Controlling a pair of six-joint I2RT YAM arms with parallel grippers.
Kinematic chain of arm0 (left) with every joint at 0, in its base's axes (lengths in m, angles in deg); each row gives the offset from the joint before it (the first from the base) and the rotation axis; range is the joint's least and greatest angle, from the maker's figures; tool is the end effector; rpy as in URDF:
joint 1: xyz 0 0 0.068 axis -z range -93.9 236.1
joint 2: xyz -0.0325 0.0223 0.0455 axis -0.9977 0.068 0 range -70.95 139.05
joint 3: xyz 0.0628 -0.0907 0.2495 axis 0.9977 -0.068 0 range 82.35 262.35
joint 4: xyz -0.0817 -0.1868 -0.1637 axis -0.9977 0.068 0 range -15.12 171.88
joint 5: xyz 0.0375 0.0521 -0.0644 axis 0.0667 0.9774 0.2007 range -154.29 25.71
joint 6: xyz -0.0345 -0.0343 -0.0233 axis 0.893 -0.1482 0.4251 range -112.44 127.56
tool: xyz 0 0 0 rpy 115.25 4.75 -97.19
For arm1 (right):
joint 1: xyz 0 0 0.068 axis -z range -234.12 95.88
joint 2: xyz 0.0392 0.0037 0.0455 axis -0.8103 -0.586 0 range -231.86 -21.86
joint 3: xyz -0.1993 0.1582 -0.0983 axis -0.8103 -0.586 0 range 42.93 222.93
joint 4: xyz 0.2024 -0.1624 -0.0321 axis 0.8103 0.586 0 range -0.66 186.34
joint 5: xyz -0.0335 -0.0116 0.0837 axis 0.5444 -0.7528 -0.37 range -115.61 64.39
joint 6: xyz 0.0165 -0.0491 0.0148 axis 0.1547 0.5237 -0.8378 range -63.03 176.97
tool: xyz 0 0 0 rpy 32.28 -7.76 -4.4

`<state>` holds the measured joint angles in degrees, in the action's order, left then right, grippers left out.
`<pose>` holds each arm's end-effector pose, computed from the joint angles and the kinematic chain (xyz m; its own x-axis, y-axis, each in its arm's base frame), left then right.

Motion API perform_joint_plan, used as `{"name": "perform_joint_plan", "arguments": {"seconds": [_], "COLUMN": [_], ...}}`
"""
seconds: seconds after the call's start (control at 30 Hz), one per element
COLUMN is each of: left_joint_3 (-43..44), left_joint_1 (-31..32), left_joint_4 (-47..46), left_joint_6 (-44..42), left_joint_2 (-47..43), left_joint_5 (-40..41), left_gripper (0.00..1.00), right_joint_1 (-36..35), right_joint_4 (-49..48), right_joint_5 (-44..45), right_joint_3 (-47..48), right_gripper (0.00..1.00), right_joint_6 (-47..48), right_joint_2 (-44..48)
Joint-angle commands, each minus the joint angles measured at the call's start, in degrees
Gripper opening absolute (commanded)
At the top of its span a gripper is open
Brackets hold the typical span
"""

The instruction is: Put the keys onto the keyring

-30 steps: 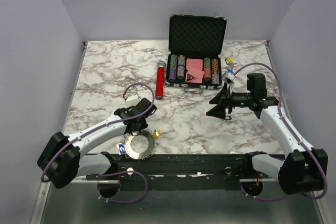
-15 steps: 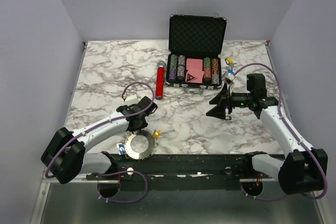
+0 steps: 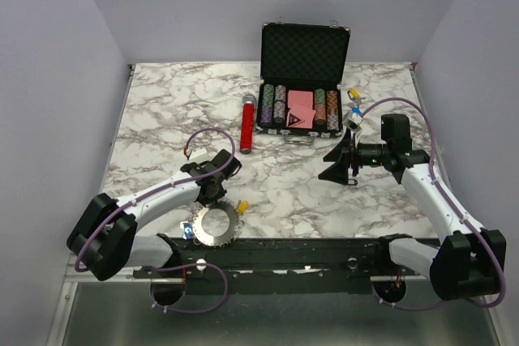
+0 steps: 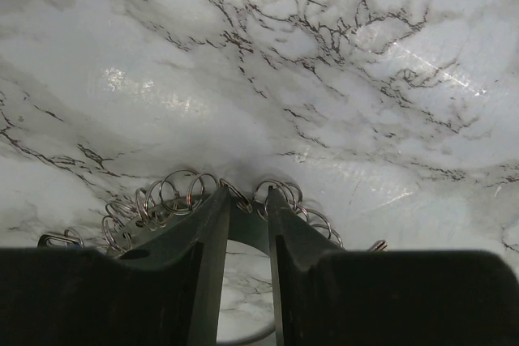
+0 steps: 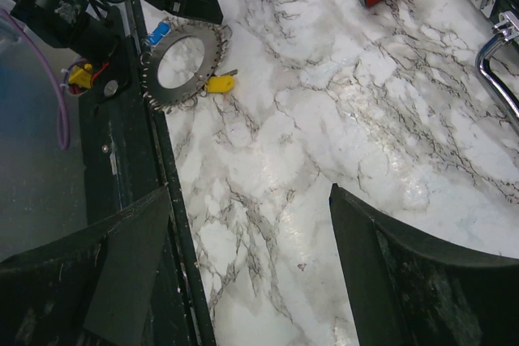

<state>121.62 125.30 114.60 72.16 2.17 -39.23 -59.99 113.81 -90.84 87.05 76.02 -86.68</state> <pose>0.1725 -0.1212 0.1775 -0.7522 -0.4424 -0.4883 -0.4656 0.8813 -0.0812 0.2163 0.0547 0.2589 -0.4448 -0.1831 -0.8767 -0.8727 0.3085 0.3783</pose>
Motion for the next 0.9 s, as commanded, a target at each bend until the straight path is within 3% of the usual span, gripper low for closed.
{"name": "perform_joint_plan", "arguments": {"seconds": [0.0, 0.4, 0.87], "left_joint_3": [-0.68, -0.59, -4.81], "left_joint_1": [-0.44, -0.53, -0.53], "left_joint_4": [-0.61, -0.26, -3.60], "left_joint_6": [2.02, 1.85, -1.75], "left_joint_2": [2.19, 1.85, -6.76], "left_joint_5": [0.34, 0.43, 0.52], "left_gripper": [0.33, 0.21, 0.04], "right_joint_1": [0.33, 0.33, 0.33], "right_joint_4": [-0.83, -0.83, -0.65], "right_joint_5": [0.37, 0.63, 0.98], "right_joint_3": [-0.61, -0.61, -0.44], "right_gripper": [0.88, 0.88, 0.88], "right_joint_6": [-0.24, -0.24, -0.15], "right_joint_2": [0.57, 0.66, 0.83]}}
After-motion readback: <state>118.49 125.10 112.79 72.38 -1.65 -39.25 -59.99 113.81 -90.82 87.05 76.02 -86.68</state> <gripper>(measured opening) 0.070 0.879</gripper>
